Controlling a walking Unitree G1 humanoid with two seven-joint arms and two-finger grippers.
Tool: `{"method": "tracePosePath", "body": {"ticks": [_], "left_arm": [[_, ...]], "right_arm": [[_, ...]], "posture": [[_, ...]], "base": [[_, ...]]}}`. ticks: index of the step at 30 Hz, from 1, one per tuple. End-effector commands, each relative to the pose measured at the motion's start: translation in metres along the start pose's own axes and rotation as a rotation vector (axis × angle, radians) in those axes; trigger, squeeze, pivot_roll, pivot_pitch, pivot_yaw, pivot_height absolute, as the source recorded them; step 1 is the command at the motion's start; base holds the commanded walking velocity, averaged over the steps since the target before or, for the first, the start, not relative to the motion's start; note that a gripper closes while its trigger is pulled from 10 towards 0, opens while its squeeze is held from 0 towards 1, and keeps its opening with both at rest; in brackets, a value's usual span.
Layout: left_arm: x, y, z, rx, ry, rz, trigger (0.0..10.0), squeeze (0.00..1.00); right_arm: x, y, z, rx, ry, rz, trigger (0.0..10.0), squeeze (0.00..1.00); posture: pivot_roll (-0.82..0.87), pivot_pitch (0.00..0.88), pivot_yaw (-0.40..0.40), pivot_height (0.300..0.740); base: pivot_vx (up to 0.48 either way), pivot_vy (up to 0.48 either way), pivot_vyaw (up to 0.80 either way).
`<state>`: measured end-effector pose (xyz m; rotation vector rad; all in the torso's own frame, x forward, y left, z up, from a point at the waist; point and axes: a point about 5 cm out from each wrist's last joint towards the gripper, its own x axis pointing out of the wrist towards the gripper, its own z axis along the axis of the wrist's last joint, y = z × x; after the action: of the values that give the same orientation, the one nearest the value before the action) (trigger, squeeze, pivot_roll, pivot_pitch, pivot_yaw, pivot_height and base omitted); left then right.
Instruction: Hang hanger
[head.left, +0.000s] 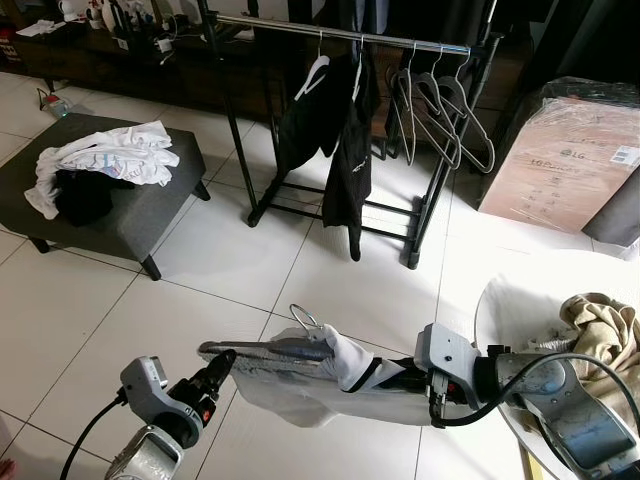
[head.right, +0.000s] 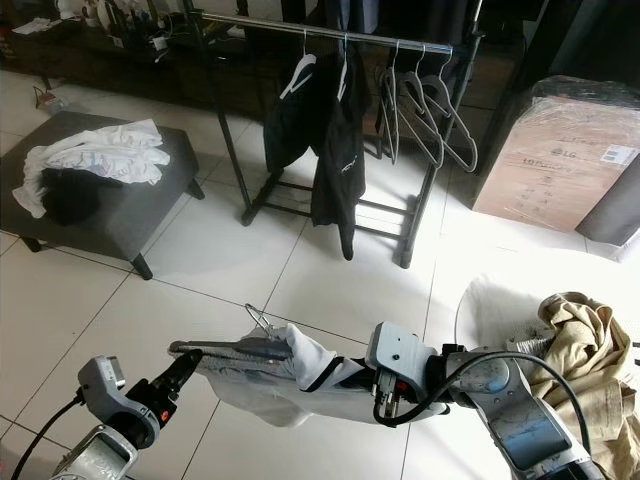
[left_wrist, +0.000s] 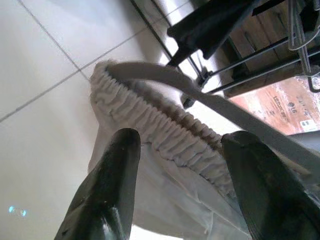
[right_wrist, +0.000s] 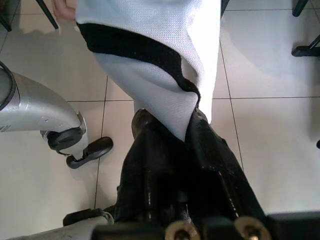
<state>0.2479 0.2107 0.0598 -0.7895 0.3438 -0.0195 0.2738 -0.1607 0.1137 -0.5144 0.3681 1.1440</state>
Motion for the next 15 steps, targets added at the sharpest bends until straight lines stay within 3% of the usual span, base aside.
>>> {"method": "tracePosePath", "body": {"ticks": [1,15], "left_arm": [[-0.0030,0.0099,-0.0007,-0.020,0.012,0.046,10.0,0.00],[0.0019,0.0177,0.0022,-0.068,0.031,0.086,10.0,0.00]], "right_arm": [[-0.0031,-0.0006,0.0032,-0.015,-0.014,-0.003,0.0,0.00],[-0.0046,-0.0007,0.0026,-0.014,-0.008,0.004,0.0,0.00]], "posture": [[-0.06,0.217,-0.019,0.740],[-0.07,0.220,-0.023,0.740]], "base": [[0.000,0.000,0.00],[0.000,0.000,0.00]]}}
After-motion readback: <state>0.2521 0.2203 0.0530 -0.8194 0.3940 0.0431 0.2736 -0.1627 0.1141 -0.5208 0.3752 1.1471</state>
